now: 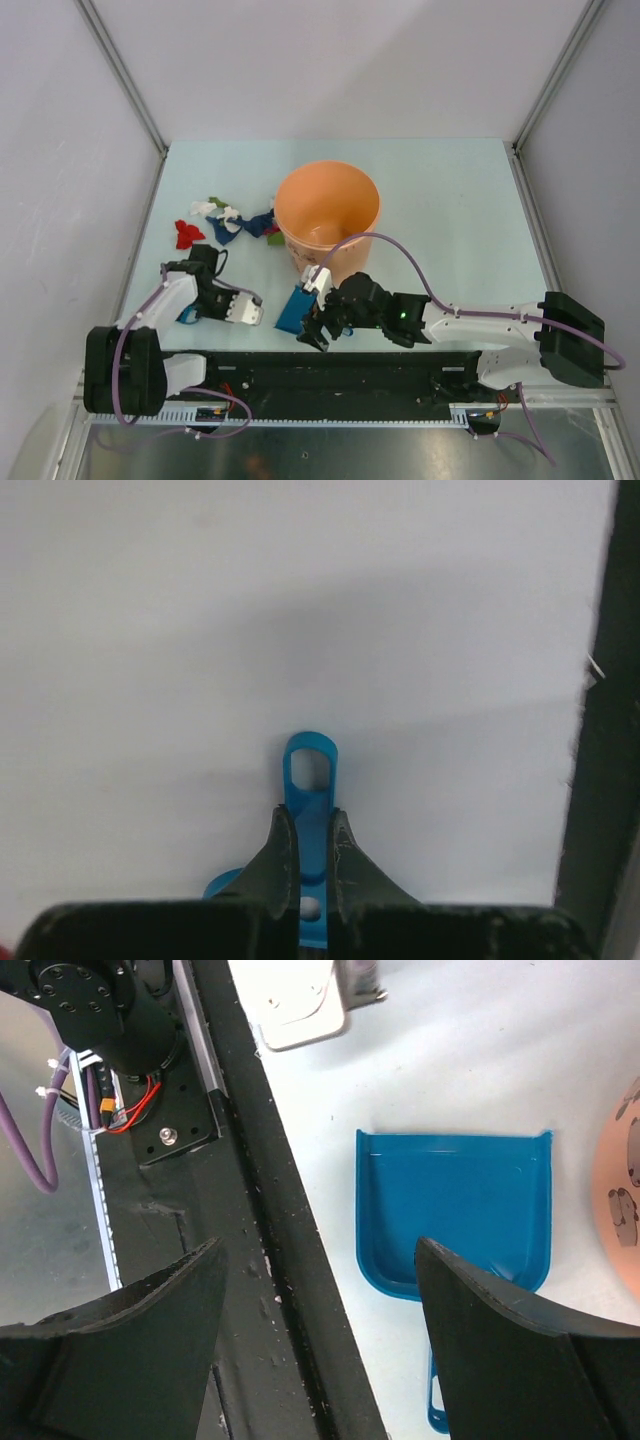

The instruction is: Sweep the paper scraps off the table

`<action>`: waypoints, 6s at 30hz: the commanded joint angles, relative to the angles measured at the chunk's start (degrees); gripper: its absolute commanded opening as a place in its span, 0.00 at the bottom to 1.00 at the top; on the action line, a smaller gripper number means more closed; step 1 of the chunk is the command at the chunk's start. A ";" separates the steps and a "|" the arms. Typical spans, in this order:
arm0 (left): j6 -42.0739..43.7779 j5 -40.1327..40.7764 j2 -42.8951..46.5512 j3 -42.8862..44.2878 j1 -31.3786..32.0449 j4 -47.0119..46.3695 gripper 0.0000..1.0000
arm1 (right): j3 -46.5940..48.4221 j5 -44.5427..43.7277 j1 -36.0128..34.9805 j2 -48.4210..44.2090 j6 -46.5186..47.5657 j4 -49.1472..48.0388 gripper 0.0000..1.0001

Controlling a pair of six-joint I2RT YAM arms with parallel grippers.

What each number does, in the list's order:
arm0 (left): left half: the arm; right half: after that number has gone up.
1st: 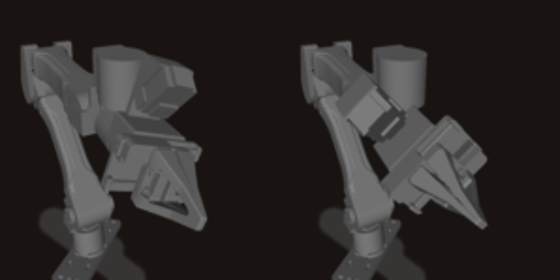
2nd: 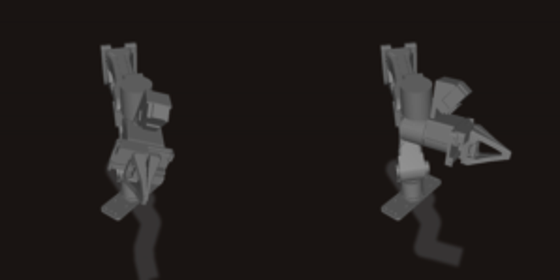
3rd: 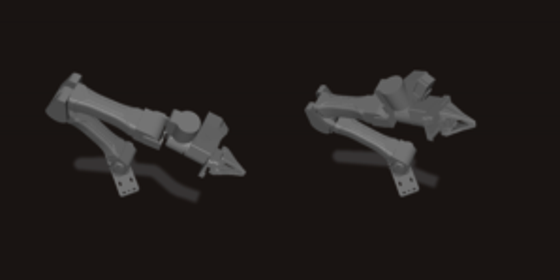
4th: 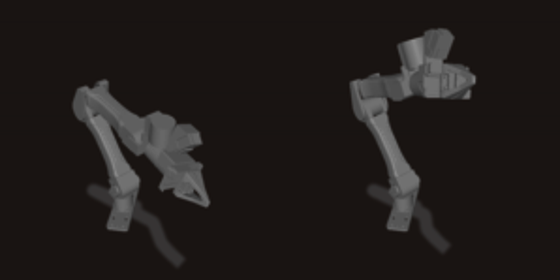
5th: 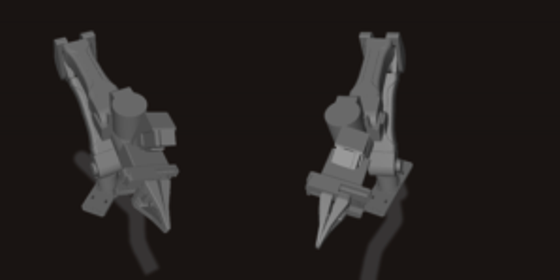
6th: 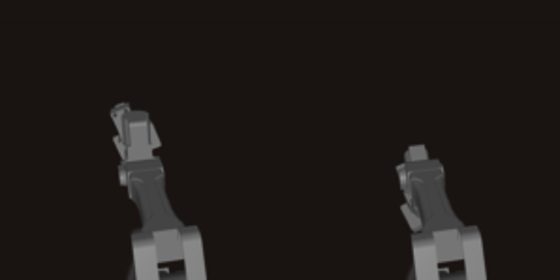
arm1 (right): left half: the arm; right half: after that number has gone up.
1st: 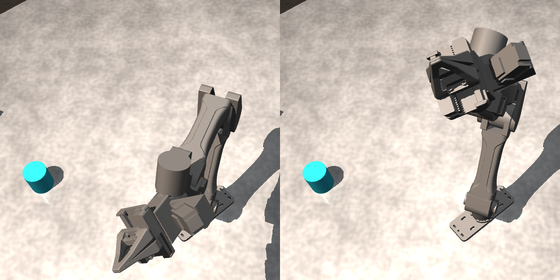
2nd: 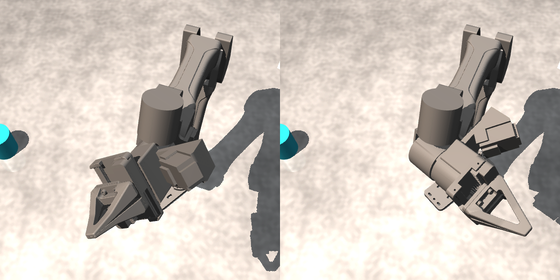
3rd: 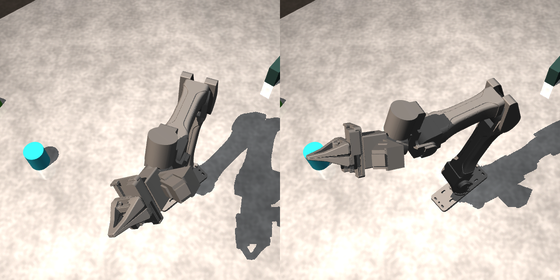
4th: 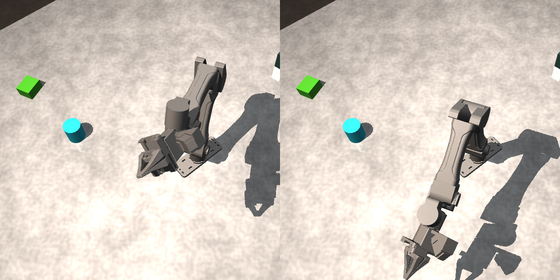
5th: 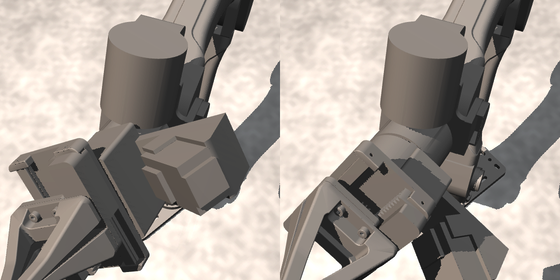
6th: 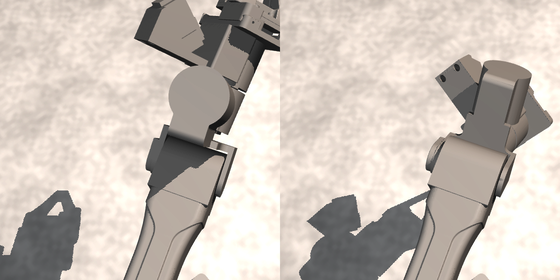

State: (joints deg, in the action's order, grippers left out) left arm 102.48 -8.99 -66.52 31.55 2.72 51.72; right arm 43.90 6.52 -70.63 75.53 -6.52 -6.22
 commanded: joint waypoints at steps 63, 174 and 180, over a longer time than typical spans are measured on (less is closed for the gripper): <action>-61.90 -46.40 14.58 49.49 6.48 23.67 1.00 | 21.49 21.06 10.16 -6.34 18.01 31.52 0.00; -71.09 2.57 -12.56 47.28 -16.52 -9.88 0.00 | -4.00 -23.14 -4.08 13.15 -1.30 6.75 0.50; -74.26 5.91 -19.08 50.01 -16.96 -13.58 0.00 | -4.00 -22.61 -4.08 11.14 -0.16 7.27 0.17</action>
State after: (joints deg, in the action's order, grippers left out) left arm 31.40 -7.09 -83.07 77.89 -13.63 43.13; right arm 39.11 -16.38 -74.72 87.94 -7.03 -0.38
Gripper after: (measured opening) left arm 0.078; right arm 0.300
